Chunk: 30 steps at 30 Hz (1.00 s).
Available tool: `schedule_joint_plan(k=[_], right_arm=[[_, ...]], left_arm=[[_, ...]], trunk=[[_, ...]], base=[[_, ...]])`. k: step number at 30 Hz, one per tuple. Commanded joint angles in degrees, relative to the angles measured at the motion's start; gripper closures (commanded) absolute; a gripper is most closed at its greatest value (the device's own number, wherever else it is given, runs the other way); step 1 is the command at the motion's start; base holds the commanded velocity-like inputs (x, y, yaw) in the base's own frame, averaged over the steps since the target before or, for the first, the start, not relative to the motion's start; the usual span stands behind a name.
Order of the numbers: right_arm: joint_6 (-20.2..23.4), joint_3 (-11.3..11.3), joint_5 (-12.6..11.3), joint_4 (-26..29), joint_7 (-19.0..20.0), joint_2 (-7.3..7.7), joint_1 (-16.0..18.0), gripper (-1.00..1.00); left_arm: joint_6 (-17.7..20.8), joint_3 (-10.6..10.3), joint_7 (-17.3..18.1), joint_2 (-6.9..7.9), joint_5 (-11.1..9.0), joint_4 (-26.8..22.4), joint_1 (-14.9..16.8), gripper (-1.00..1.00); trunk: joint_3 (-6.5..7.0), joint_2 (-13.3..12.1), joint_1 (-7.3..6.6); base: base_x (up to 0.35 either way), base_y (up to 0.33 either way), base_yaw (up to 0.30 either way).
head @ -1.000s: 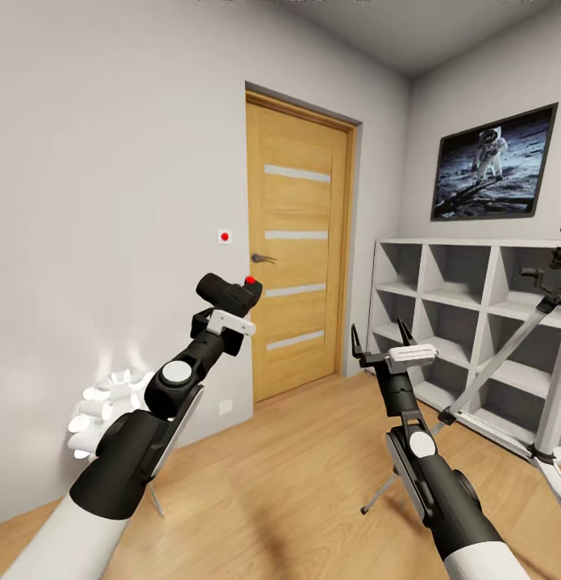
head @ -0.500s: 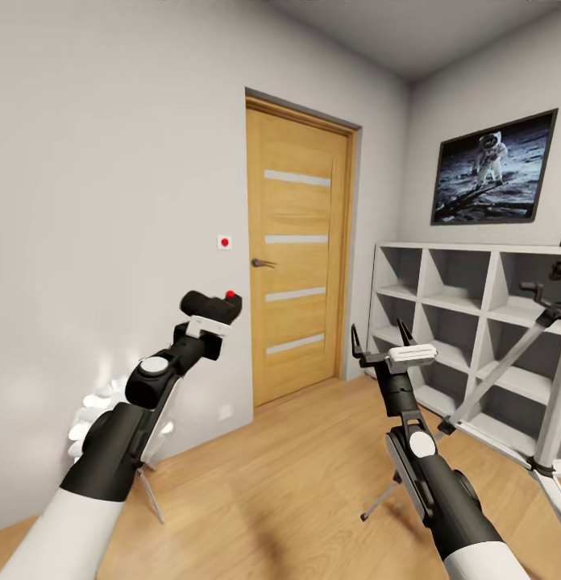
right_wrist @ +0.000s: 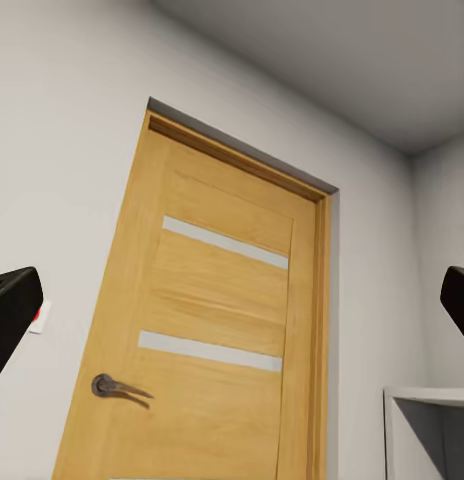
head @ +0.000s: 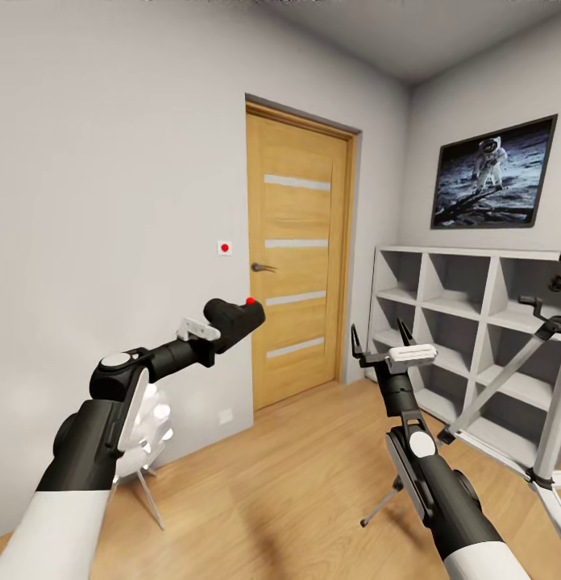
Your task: Attach the digital camera to the camera tripod in the bedroom.
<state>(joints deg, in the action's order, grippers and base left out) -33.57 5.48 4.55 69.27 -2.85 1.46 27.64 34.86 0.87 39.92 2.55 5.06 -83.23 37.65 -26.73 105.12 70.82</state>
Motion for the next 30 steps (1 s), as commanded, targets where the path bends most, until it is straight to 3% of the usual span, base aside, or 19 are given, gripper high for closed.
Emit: schedule_joint_plan(k=[1,30], right_arm=[[-0.1,0.1,0.5,0.0,-0.3,0.03,0.0,-1.0],[-0.1,0.1,0.5,-0.1,-0.2,0.03,0.0,-1.0]], left_arm=[[0.1,0.1,0.9,-0.07,0.6,0.0,0.1,1.0],[0.2,0.2,1.1,-0.27,0.7,0.2,0.1,1.0]], trunk=[[0.11,-0.4,-0.23],[5.32,-12.0,-6.6]], base=[[0.0,0.0,0.0],[0.0,0.0,0.0]])
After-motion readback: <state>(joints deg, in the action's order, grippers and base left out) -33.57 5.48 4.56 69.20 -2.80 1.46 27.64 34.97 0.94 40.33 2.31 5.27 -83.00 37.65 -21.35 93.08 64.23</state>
